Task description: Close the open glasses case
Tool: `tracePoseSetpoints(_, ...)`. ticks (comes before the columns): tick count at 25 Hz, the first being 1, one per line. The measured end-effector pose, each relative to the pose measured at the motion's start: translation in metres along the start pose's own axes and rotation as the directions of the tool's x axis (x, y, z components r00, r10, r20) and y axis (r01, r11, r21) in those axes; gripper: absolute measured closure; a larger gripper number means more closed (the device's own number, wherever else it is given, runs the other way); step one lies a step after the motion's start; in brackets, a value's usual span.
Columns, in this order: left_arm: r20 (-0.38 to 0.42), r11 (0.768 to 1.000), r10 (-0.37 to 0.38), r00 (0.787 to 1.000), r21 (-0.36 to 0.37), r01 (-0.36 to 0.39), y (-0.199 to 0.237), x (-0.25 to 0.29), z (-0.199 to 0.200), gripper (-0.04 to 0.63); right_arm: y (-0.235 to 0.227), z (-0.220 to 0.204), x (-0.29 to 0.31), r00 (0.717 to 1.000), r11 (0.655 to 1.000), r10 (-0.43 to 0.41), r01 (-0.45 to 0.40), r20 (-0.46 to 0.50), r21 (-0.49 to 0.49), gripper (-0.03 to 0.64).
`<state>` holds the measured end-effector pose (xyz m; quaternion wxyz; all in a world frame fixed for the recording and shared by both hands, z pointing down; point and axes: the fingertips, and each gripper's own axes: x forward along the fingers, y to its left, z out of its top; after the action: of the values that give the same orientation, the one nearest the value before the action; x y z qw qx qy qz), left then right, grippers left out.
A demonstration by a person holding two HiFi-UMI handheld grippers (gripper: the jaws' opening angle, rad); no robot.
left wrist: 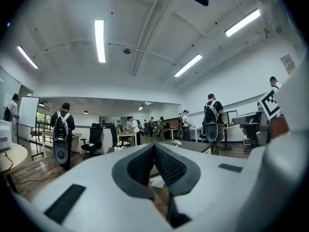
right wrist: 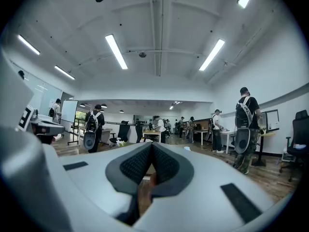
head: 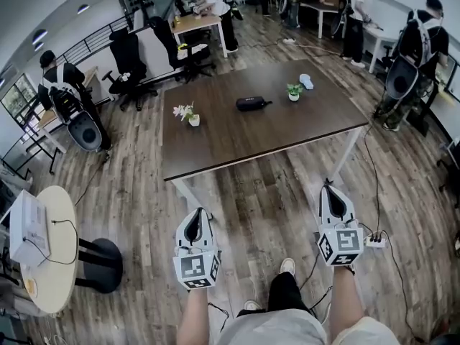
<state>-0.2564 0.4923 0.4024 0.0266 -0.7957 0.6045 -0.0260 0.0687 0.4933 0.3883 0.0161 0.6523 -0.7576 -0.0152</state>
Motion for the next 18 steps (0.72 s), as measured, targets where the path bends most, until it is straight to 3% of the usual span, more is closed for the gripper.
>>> tracePoseSetpoints(11,-0.037,0.999,-0.045,0.998,-0.001,0.045,-0.029,0.054,-0.010,0.595,-0.033,-0.026,0.037,0.998,1.000,0.005,-0.004,-0.059,0.023,0.615)
tracePoseSetpoints(18,-0.068,0.999,-0.050,0.996,-0.002,0.050,-0.056,0.131,-0.014,0.594,-0.075,-0.041,0.097,0.996,0.999,0.036,-0.034,-0.079,0.031,0.615)
